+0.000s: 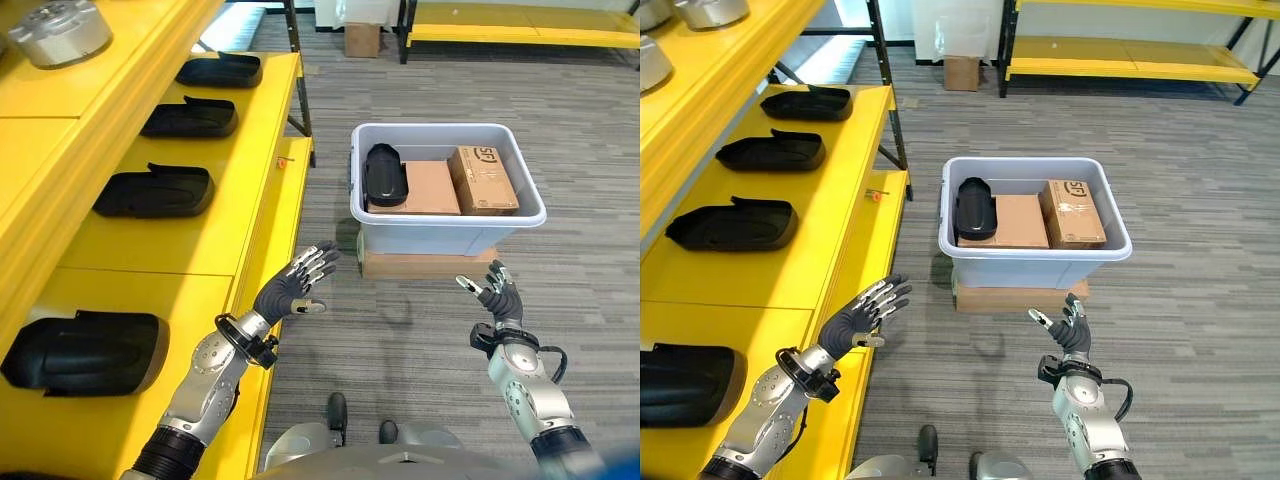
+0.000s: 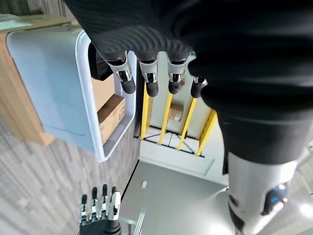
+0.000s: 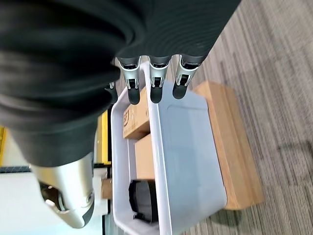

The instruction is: Move parts from the plastic box to the shelf.

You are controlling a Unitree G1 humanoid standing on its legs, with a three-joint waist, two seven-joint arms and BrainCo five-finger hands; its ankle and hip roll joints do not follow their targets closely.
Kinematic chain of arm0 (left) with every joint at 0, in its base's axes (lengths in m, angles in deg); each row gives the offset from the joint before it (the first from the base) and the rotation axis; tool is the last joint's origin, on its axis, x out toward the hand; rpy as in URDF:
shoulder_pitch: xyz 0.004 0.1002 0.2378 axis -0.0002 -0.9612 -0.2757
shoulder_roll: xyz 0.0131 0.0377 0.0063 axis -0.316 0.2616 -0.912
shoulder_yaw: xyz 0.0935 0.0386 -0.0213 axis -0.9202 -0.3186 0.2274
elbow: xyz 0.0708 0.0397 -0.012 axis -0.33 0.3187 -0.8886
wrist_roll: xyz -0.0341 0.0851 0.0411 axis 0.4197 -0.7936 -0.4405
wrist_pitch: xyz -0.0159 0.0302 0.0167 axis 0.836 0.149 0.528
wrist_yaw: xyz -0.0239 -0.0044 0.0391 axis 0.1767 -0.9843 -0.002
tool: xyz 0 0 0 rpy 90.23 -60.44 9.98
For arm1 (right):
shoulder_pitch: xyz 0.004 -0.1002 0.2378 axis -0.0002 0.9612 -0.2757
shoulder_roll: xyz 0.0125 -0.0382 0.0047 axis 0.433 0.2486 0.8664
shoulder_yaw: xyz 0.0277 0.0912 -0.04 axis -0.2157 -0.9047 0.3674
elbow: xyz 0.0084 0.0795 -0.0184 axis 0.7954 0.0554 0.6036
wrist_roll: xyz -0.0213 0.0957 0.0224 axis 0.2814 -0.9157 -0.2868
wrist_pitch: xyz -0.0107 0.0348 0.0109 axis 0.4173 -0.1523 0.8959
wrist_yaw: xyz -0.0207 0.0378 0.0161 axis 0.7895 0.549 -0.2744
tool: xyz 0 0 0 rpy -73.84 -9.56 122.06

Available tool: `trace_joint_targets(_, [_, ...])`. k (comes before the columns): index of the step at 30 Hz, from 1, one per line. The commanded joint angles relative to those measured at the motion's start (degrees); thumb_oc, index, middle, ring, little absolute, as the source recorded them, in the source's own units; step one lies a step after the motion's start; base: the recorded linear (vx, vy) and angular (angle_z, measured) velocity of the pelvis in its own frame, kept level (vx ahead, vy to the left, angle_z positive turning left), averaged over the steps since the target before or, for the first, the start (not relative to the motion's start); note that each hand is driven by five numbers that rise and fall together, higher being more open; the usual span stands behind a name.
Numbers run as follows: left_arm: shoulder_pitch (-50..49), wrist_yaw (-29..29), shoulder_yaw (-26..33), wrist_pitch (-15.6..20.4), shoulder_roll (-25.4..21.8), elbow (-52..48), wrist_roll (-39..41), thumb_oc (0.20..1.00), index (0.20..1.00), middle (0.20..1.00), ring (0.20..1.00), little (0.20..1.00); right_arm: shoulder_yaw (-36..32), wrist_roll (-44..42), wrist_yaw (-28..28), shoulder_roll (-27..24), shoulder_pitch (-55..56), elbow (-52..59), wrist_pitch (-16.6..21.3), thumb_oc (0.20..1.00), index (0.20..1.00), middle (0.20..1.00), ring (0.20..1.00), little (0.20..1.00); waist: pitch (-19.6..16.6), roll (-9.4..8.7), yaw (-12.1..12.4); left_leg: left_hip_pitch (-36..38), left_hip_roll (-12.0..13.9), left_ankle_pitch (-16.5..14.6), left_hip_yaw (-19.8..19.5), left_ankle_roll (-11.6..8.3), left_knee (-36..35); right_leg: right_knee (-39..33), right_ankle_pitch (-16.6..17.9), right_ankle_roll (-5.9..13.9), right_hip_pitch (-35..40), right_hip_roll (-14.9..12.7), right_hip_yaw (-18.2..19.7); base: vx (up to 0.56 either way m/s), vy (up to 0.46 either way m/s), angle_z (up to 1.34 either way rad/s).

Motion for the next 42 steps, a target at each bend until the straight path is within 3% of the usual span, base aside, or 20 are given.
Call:
trace_joint_targets(1, [-2.2, 1.0, -0.3, 3.3, 0.3, -1.2, -2.7, 1.0, 1.0, 1.0, 1.0, 1.0, -0.6, 0.9, 0.6, 0.0, -1.3, 2.6, 1.7, 1.0, 1.0, 1.0, 1.0, 1.0, -2.5, 0.13, 0.6, -0.3, 1.6, -2.2, 4.8, -2.39, 0.3, 4.1, 6.9, 1.32, -5.5, 0.1, -3.8, 0.05, 0.106, -0.18])
trace_joint_targets(4, [-1.9, 1.8, -0.6, 3.5, 0.1, -0.4, -3.3, 1.0, 1.0, 1.0, 1.0, 1.0, 0.5, 0.9, 1.8, 0.9, -2.9, 2.2, 0.6, 1.0, 1.0, 1.0, 1.0, 1.0, -1.8, 0.6, 1.4, 0.2, 2.1, -3.0, 7.6, -1.23, 0.3, 16.1, 9.1, 3.84, -10.4, -2.4, -8.3, 0.04, 0.056, -0.4])
trace_joint_targets(5, [-1.5, 5.5, -1.8, 4.1, -0.3, 0.5, -8.8, 1.0, 1.0, 1.0, 1.0, 1.0, 1.3, 5.1, 3.2, 1.9, -4.0, 0.7, 0.0, 1.0, 1.0, 1.0, 1.0, 1.0, -1.3, 0.8, 2.1, 0.9, 2.4, -3.5, 9.3, -1.28, 0.3, 15.9, 11.0, 5.01, -12.0, -6.6, -10.9, 0.08, -0.019, -0.73])
trace_joint_targets(6, [-1.4, 6.0, -2.0, 4.2, -0.5, 0.6, -9.2, 1.0, 1.0, 1.0, 1.0, 1.0, 1.4, 5.5, 3.4, 1.9, -4.1, 0.4, 0.2, 1.0, 1.0, 1.0, 1.0, 1.0, -1.3, 0.78, 2.2, 1.1, 2.5, -3.6, 9.4, -1.35, 0.3, 15.0, 11.3, 5.08, -11.8, -7.1, -11.1, 0.11, -0.101, -0.78])
trace_joint_targets(10, [-0.2, 6.2, -3.1, 2.8, -0.9, -0.3, -5.3, 1.0, 1.0, 1.0, 1.0, 1.0, 1.8, 7.6, 4.2, 1.3, -4.2, 0.7, 0.2, 1.0, 1.0, 1.0, 1.0, 1.0, -1.2, -0.13, 1.6, 2.8, 2.8, -5.2, 9.4, -1.98, 0.3, 0.7, 17.2, 6.73, -10.5, -10.7, -9.3, 0.14, -0.185, -0.37])
trace_joint_targets(12, [-0.4, 8.2, -4.0, 2.8, -1.1, -0.9, -5.8, 1.0, 1.0, 1.0, 1.0, 1.0, 1.8, 7.7, 2.7, 1.4, -4.1, 0.8, 0.1, 1.0, 1.0, 1.0, 1.0, 1.0, -1.2, -0.97, 1.3, 4.3, 3.0, -7.4, 9.3, -2.35, 0.3, -6.4, 23.3, 8.52, -11.3, -13.4, -7.6, 0.26, -0.398, -0.07])
trace_joint_targets(14, [-0.6, 9.0, -4.3, 3.3, -1.3, -0.7, -5.7, 1.0, 1.0, 1.0, 1.0, 1.0, 2.0, 8.5, 1.9, 1.8, -4.0, 1.1, 0.5, 1.0, 1.0, 1.0, 1.0, 1.0, -0.9, -1.33, 1.2, 5.2, 3.5, -8.5, 8.8, -2.56, 0.3, -8.0, 25.7, 9.31, -12.6, -14.5, -6.3, 0.25, -0.433, 0.12])
trace_joint_targets(21, [-2.3, 10.3, -4.1, 5.1, -0.7, -1.1, -6.7, 1.0, 1.0, 1.0, 1.0, 1.0, 3.6, 7.8, 3.5, -0.1, -5.0, 1.3, 0.0, 1.0, 1.0, 1.0, 1.0, 1.0, -0.2, -1.34, 2.4, 3.4, 9.1, -6.7, 8.1, -5.69, 3.3, -6.5, 16.4, 6.99, -9.8, -12.0, -9.0, 0.17, -0.416, 0.3])
trace_joint_targets(25, [-2.3, 9.8, -3.8, 6.1, -0.7, -1.6, -7.2, 1.0, 1.0, 1.0, 1.0, 1.0, 3.8, 10.8, 3.1, -2.9, -6.7, -0.1, 1.5, 1.0, 1.0, 1.0, 1.0, 1.0, 0.8, -0.54, 2.5, 1.1, 14.4, -4.1, 9.2, -8.27, 6.9, -0.2, 10.7, 3.52, -9.8, -10.4, -12.5, 0.1, -0.393, 0.07])
trace_joint_targets(26, [-1.7, 8.0, -3.5, 5.9, -0.9, -0.3, -5.4, 1.0, 1.0, 1.0, 1.0, 1.0, 2.6, 11.0, 4.7, -4.3, -7.4, -1.6, 3.6, 1.0, 1.0, 1.0, 1.0, 1.0, 1.2, -0.23, 1.7, 0.8, 17.5, -1.5, 13.3, -9.69, 10.0, 1.8, 8.8, 1.69, -9.1, -10.3, -15.6, 0.24, -0.524, 0.33])
trace_joint_targets(27, [-0.9, 5.2, -3.5, 5.3, -0.9, 0.4, -4.3, 1.0, 1.0, 1.0, 1.0, 1.0, 1.0, 12.2, 6.2, -5.0, -6.7, -1.6, 4.4, 1.0, 1.0, 1.0, 1.0, 1.0, 1.0, 0.21, 0.1, 1.3, 19.2, 0.6, 20.3, -11.26, 12.1, 1.4, 7.8, 1.53, -7.3, -10.4, -19.4, 0.29, -0.538, 1.2])
trace_joint_targets(28, [-0.3, 3.9, -4.1, 4.7, -0.6, 0.7, -3.2, 1.0, 1.0, 1.0, 1.0, 1.0, -0.1, 13.2, 6.4, -5.4, -5.9, -1.8, 4.9, 1.0, 1.0, 1.0, 1.0, 1.0, 0.8, 0.61, -1.1, 1.5, 18.8, 0.5, 23.6, -11.61, 12.8, 1.0, 7.2, 1.38, -6.3, -10.3, -21.4, 0.28, -0.42, 1.71])
trace_joint_targets(29, [0.0, 4.2, -4.6, 4.6, -0.4, 0.8, -3.4, 1.0, 1.0, 1.0, 1.0, 1.0, -0.7, 13.1, 5.8, -5.8, -5.4, -2.0, 4.9, 1.0, 1.0, 1.0, 1.0, 1.0, 1.0, 0.81, -1.5, 0.7, 17.4, 0.0, 23.4, -11.21, 15.8, 0.9, 6.3, 0.47, -5.3, -9.2, -21.3, 0.23, -0.31, 1.57])
trace_joint_targets(31, [-0.5, 6.7, -4.7, 4.6, 0.3, 0.4, -4.0, 1.0, 1.0, 1.0, 1.0, 1.0, -0.5, 13.3, 4.3, -5.5, -5.7, -2.5, 4.3, 1.0, 1.0, 1.0, 1.0, 1.0, 1.6, 0.86, -0.4, -0.8, 12.7, -3.8, 18.2, -8.94, 17.6, 1.4, 5.3, -0.11, -4.6, -7.4, -18.2, 0.23, -0.193, -0.26])
trace_joint_targets(32, [-1.2, 7.2, -4.0, 4.7, 0.5, -0.3, -4.1, 1.0, 1.0, 1.0, 1.0, 1.0, -0.1, 13.8, 2.7, -5.3, -5.4, -1.8, 3.6, 1.0, 1.0, 1.0, 1.0, 1.0, 1.7, 0.82, 0.1, -1.3, 10.6, -3.9, 16.3, -7.57, 15.6, 0.8, 6.0, -0.71, -4.5, -6.4, -17.0, 0.28, -0.056, -1.71])
trace_joint_targets(33, [-1.9, 6.6, -3.2, 4.7, 0.8, -1.0, -3.1, 1.0, 1.0, 1.0, 1.0, 1.0, 0.3, 13.7, 1.0, -5.2, -4.2, -0.3, 2.6, 1.0, 1.0, 1.0, 1.0, 1.0, 1.7, 0.84, 0.1, -1.3, 10.2, -3.0, 16.2, -7.96, 10.7, -0.4, 5.8, -0.53, -3.4, -5.5, -15.8, 0.27, 0.049, -1.78])
trace_joint_targets(36, [-1.6, 6.7, -3.5, 5.2, 1.0, 0.7, -3.8, 1.0, 1.0, 1.0, 1.0, 1.0, 1.5, 14.0, -0.2, -5.5, -2.8, -0.2, 3.4, 1.0, 1.0, 1.0, 1.0, 1.0, 1.8, 0.99, 0.2, -4.5, 13.0, 4.5, 16.4, -11.37, 3.2, -2.8, 4.3, 0.05, -0.2, -5.0, -15.2, 0.28, 0.179, -0.63])
trace_joint_targets(37, [-1.6, 6.8, -3.4, 5.7, 1.1, 1.0, -3.9, 1.0, 1.0, 1.0, 1.0, 1.0, 1.9, 13.9, -0.4, -5.7, -2.6, -0.3, 3.5, 1.0, 1.0, 1.0, 1.0, 1.0, 2.1, 1.17, 0.5, -5.8, 14.0, 7.0, 16.0, -11.49, 2.4, -2.9, 4.5, -0.38, -0.1, -4.8, -15.1, 0.12, 0.143, -0.25])
trace_joint_targets(40, [-1.8, 6.8, -3.2, 5.9, 1.2, 1.0, -3.8, 1.0, 1.0, 1.0, 1.0, 1.0, 2.0, 13.7, -1.2, -5.9, -2.5, -0.3, 3.4, 1.0, 1.0, 1.0, 1.0, 1.0, 2.3, 1.2, 0.7, -6.4, 14.4, 7.9, 15.2, -11.74, 2.1, -2.8, 4.3, -0.43, 0.2, -4.8, -14.7, 0.08, 0.127, -0.33])
trace_joint_targets(42, [-2.1, 6.9, -1.9, 6.0, 1.3, 1.2, -3.2, 1.0, 1.0, 1.0, 1.0, 1.0, 4.0, 15.1, -6.1, -6.6, -2.2, 0.1, 2.6, 1.0, 1.0, 1.0, 1.0, 1.0, 2.7, 1.28, 1.5, -7.4, 14.9, 7.2, 12.1, -11.41, 2.4, -1.3, 3.4, -0.31, 0.2, -5.4, -12.8, 0.2, 0.332, -0.5])
